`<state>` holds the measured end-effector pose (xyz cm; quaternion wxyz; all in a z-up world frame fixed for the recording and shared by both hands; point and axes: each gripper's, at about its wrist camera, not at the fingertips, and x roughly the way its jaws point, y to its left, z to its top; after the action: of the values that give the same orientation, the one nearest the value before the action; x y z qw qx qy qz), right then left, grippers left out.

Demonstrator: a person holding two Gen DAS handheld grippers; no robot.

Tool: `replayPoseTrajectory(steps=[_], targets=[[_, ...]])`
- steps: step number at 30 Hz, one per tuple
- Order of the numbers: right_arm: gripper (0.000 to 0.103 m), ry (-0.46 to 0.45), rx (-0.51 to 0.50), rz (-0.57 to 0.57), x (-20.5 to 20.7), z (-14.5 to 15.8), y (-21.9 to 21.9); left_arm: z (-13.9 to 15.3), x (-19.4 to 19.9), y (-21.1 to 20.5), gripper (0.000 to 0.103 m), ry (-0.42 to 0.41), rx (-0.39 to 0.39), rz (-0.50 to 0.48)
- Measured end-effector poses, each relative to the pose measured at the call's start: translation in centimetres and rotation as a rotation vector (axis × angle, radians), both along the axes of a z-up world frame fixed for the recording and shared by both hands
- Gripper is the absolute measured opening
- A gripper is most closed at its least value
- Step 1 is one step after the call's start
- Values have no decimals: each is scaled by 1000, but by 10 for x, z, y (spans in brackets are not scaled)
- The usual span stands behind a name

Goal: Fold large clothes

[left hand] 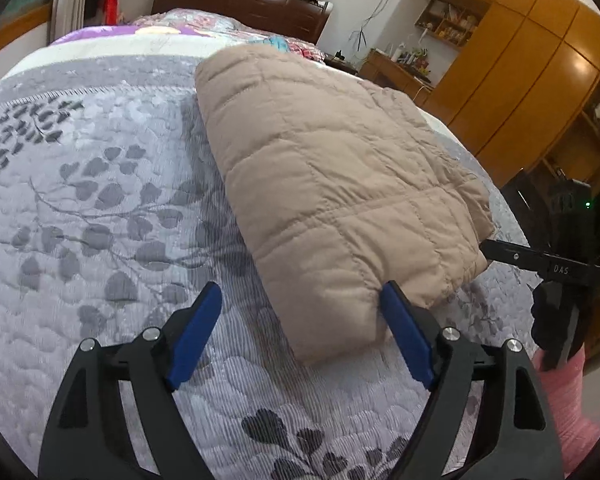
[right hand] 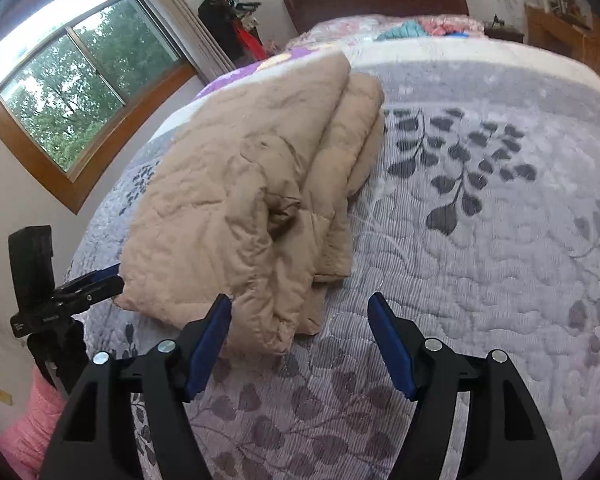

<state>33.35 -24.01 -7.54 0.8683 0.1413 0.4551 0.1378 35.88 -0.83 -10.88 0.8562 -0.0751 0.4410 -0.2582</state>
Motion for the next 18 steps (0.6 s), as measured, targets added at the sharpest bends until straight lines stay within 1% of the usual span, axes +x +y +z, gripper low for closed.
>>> replayPoseTrajectory(steps=[2, 3, 4, 5, 6, 8, 11, 15, 18], targets=[[74, -26, -50, -24, -9, 13, 7, 9, -8, 1, 83, -30, 13, 5], [78, -36, -75, -33, -14, 19, 11, 15, -14, 2, 87, -41, 31, 15], [85, -46, -96, -39, -19, 23, 15, 19, -19, 2, 88, -48, 44, 26], [91, -62, -128, -50, -28, 28, 21, 23, -25, 3, 89, -61, 61, 38], [92, -74, -153, -58, -36, 32, 26, 27, -32, 3, 91, -75, 88, 52], [98, -87, -204, -77, -49, 36, 38, 32, -43, 3, 91, -98, 135, 75], [99, -103, -241, -113, -70, 39, 50, 36, -58, 4, 92, -117, 190, 116], [99, -120, -274, -143, -90, 43, 67, 43, -76, 7, 93, -138, 206, 155], [99, -104, -265, -162, -101, 43, 71, 52, -96, 6, 93, -170, 251, 183]])
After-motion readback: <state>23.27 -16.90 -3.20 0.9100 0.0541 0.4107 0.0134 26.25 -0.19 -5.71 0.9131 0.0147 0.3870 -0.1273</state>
